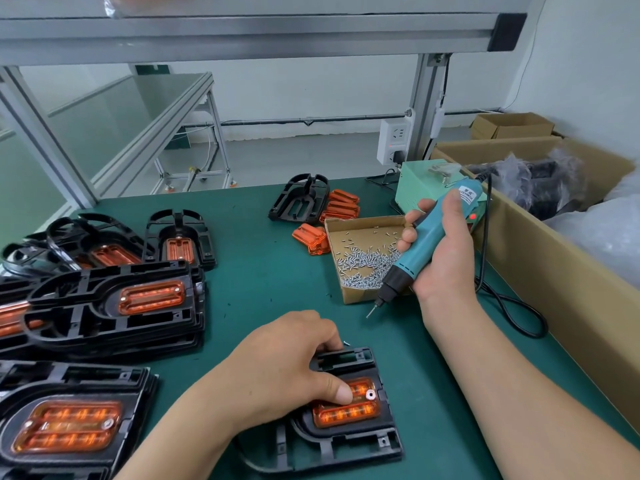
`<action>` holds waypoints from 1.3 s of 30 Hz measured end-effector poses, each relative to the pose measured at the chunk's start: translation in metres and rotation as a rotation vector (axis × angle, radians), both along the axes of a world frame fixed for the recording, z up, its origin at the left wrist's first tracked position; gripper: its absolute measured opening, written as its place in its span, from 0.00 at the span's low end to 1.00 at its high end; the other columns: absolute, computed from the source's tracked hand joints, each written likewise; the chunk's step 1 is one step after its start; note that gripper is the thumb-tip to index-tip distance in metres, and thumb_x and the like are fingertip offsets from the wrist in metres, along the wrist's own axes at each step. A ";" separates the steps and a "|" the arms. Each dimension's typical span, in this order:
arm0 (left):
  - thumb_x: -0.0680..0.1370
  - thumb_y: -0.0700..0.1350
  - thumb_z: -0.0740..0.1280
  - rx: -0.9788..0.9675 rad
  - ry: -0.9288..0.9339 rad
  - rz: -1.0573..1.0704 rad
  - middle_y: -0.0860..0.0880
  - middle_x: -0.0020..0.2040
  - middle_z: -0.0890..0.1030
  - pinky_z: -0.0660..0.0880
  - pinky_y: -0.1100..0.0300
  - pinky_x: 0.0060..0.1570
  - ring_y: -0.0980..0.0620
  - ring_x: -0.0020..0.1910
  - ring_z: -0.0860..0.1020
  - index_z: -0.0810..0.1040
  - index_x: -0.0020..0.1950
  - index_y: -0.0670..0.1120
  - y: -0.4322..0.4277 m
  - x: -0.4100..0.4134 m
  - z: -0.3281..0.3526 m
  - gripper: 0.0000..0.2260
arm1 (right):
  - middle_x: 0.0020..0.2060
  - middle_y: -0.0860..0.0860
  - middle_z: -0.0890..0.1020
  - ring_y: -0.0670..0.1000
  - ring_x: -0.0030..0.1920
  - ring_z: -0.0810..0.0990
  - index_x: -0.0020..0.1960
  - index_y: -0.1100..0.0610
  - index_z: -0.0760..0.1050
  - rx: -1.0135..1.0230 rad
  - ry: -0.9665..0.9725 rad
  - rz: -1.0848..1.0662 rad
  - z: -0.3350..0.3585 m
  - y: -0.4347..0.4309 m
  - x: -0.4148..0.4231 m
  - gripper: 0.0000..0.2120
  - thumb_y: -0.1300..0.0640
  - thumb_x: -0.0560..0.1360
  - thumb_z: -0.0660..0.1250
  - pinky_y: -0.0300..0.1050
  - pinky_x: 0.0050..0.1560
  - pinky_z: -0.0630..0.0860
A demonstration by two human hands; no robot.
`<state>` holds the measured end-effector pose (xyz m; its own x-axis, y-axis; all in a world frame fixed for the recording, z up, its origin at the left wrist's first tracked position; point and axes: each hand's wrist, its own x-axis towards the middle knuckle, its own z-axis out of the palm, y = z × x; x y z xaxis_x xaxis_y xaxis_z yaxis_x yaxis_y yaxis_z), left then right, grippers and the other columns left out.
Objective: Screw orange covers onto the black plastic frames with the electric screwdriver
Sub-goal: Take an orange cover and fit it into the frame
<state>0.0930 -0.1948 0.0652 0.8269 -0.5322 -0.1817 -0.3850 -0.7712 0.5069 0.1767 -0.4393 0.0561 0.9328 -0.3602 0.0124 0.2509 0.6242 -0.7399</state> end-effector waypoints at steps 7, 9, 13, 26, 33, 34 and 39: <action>0.66 0.72 0.73 -0.020 -0.047 -0.007 0.64 0.53 0.74 0.73 0.64 0.49 0.67 0.52 0.74 0.77 0.60 0.65 0.001 0.000 -0.004 0.25 | 0.40 0.53 0.81 0.49 0.31 0.76 0.55 0.57 0.77 0.008 0.000 -0.003 0.000 -0.001 0.000 0.20 0.39 0.82 0.67 0.42 0.31 0.76; 0.69 0.72 0.70 -0.075 -0.033 0.007 0.66 0.53 0.76 0.73 0.64 0.49 0.67 0.52 0.75 0.78 0.60 0.65 0.004 0.003 -0.003 0.23 | 0.40 0.53 0.81 0.49 0.31 0.76 0.55 0.56 0.77 0.013 -0.001 -0.005 0.000 -0.001 0.000 0.20 0.39 0.82 0.67 0.42 0.31 0.76; 0.81 0.56 0.69 -0.148 -0.098 0.089 0.64 0.51 0.80 0.76 0.59 0.57 0.65 0.53 0.78 0.82 0.57 0.62 0.000 0.020 0.000 0.06 | 0.40 0.53 0.82 0.49 0.30 0.76 0.55 0.56 0.78 0.024 0.009 -0.014 0.000 -0.002 0.001 0.20 0.38 0.81 0.68 0.42 0.31 0.76; 0.78 0.52 0.74 -0.032 -0.077 -0.094 0.62 0.46 0.79 0.77 0.59 0.51 0.65 0.47 0.78 0.83 0.46 0.61 -0.017 0.045 -0.004 0.03 | 0.40 0.53 0.82 0.49 0.30 0.77 0.54 0.56 0.77 0.020 -0.003 0.000 0.001 0.000 -0.001 0.20 0.38 0.82 0.67 0.42 0.30 0.76; 0.80 0.49 0.69 -0.232 -0.043 -0.010 0.59 0.44 0.82 0.71 0.68 0.39 0.62 0.40 0.77 0.79 0.47 0.57 -0.005 0.046 -0.012 0.03 | 0.39 0.53 0.81 0.48 0.30 0.76 0.53 0.56 0.78 0.047 -0.039 0.018 0.006 0.003 -0.005 0.19 0.39 0.83 0.66 0.41 0.30 0.75; 0.80 0.49 0.70 -0.295 -0.031 0.017 0.58 0.43 0.83 0.72 0.69 0.39 0.62 0.38 0.77 0.79 0.47 0.57 -0.004 0.047 -0.014 0.03 | 0.40 0.53 0.81 0.48 0.30 0.76 0.53 0.56 0.77 0.050 -0.050 0.018 0.006 0.003 -0.005 0.19 0.39 0.83 0.66 0.41 0.30 0.75; 0.82 0.46 0.69 -0.419 -0.015 0.003 0.64 0.52 0.83 0.74 0.69 0.54 0.64 0.54 0.81 0.83 0.57 0.63 -0.009 0.044 -0.019 0.11 | 0.40 0.53 0.81 0.48 0.31 0.76 0.53 0.56 0.78 0.065 -0.093 0.023 0.011 0.007 -0.010 0.19 0.39 0.83 0.66 0.40 0.31 0.75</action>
